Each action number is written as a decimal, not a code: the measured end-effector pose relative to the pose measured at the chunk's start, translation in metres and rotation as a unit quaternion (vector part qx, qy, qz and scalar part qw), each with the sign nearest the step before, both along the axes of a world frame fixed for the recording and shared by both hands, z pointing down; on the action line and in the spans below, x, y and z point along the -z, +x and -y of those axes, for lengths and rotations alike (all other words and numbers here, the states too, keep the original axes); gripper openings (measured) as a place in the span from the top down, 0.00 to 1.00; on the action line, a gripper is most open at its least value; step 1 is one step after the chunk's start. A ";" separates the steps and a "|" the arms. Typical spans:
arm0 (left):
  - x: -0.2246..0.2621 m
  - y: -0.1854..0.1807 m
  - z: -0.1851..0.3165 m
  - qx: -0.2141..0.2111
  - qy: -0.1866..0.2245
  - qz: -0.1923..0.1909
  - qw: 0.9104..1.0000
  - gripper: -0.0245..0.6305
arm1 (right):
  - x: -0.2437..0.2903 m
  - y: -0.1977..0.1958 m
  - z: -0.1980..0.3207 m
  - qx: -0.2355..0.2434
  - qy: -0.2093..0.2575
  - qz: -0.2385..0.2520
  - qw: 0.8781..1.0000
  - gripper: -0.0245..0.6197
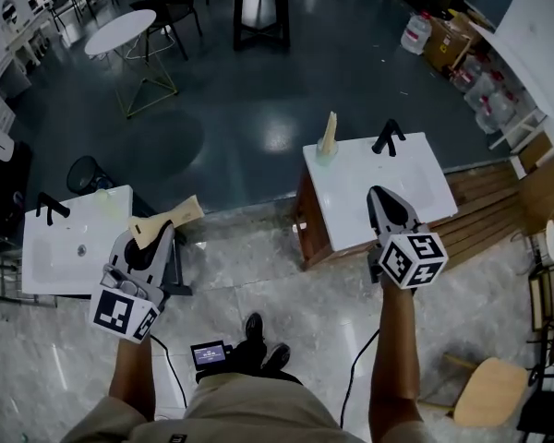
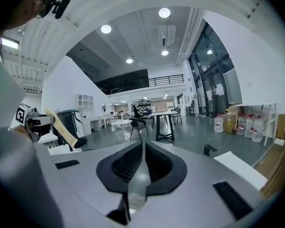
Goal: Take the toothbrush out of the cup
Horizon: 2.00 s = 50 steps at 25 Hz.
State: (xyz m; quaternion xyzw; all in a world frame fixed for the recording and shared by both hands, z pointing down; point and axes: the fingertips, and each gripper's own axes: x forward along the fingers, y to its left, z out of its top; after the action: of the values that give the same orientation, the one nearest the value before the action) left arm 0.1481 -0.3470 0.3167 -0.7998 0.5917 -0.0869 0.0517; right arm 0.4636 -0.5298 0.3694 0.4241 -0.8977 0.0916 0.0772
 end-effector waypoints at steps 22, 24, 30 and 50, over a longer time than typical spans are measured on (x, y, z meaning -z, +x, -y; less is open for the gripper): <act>-0.123 -0.079 0.094 -0.004 -0.095 -0.027 0.995 0.92 | -0.159 -0.084 0.265 -0.038 -0.074 -0.042 0.996 0.78; -0.131 -0.082 0.101 -0.002 -0.097 -0.037 0.995 0.92 | -0.177 -0.083 0.280 -0.046 -0.083 -0.047 0.994 0.77; -0.163 -0.093 0.108 0.009 -0.117 -0.042 0.992 0.92 | -0.223 -0.083 0.313 -0.055 -0.103 -0.068 0.991 0.74; -0.187 -0.109 0.098 0.030 -0.131 -0.049 0.990 0.92 | -0.263 -0.085 0.343 -0.091 -0.113 -0.108 0.984 0.91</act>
State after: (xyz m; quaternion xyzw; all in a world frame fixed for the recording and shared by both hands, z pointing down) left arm 0.0387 -0.4448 0.5040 -0.7849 0.6005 -0.1263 -0.0854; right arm 0.3787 -0.8724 0.6320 0.4996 -0.8257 0.1524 0.2128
